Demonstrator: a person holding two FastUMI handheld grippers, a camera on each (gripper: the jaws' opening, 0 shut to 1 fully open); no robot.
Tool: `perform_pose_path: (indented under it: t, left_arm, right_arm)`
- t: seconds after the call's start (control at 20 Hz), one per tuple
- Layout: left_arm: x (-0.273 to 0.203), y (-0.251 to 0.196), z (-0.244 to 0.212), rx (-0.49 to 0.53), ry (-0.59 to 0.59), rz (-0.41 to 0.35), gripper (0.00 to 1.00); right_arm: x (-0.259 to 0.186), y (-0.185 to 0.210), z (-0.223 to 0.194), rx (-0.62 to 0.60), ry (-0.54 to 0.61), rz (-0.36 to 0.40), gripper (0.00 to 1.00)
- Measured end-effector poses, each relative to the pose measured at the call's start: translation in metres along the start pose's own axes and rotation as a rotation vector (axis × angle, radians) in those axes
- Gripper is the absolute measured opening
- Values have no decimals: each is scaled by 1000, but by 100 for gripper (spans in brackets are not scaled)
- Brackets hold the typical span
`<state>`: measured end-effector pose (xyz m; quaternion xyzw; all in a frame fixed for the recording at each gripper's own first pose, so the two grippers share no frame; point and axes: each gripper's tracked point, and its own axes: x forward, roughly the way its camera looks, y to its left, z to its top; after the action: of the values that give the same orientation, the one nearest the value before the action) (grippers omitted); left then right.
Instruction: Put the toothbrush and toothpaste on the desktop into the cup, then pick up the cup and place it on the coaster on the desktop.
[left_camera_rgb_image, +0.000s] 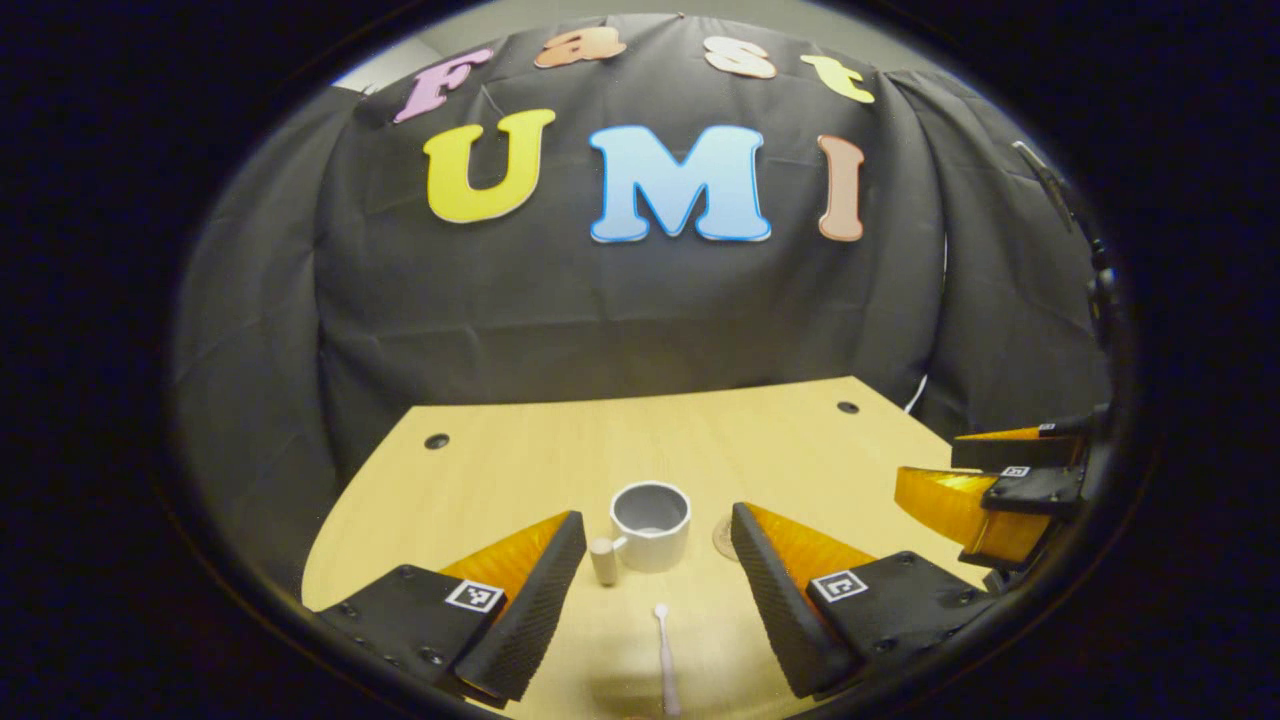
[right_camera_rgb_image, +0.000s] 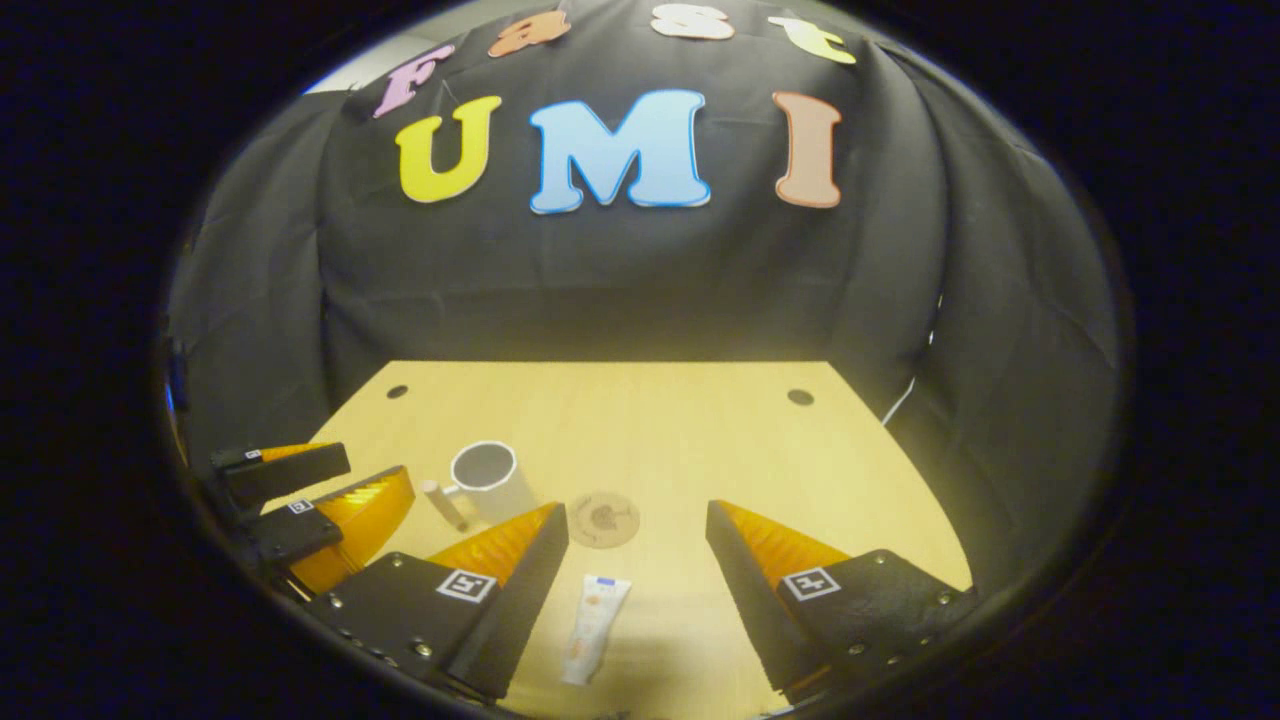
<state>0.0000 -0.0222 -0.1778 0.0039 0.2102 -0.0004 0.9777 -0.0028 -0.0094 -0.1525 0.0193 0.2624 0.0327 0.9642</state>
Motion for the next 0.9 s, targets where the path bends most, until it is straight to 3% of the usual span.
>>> perform_pose_path:
  t: [0.1, 0.15, 0.5, 0.9]
  left_arm:
    - [4, -3, -22, 2, 50, -3, 96]
    - [6, -4, -33, -1, 75, -5, 100]
    - [15, -3, -105, -7, 221, -4, 96]
    - [22, 2, -182, -22, 396, 11, 100]
  right_arm:
    - [5, 0, -18, 16, 57, 10, 88]
    - [7, 2, -29, 22, 85, 18, 88]
    - [20, 14, -102, 65, 301, 79, 90]
    - [39, 25, -167, 94, 493, 104, 90]
